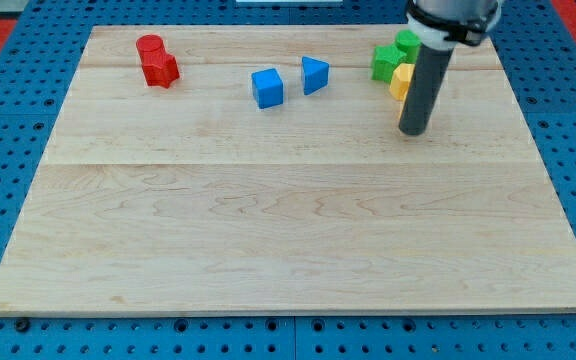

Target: Move the blue triangle right to the red star

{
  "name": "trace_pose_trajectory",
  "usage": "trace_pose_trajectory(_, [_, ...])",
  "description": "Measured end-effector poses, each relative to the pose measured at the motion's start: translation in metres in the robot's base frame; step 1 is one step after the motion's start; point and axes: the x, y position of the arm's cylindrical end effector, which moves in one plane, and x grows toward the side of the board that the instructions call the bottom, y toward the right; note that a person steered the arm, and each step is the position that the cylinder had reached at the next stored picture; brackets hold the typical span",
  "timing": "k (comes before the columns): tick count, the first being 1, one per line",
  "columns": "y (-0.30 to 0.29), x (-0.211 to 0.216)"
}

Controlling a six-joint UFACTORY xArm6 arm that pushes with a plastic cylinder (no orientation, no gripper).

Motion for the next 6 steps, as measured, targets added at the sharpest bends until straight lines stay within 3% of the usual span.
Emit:
trace_pose_trajectory(3, [-0.055, -0.069])
trace_pose_trajectory(5, [-0.208, -0.099])
trace_pose_trajectory(6, [-0.246, -0.100])
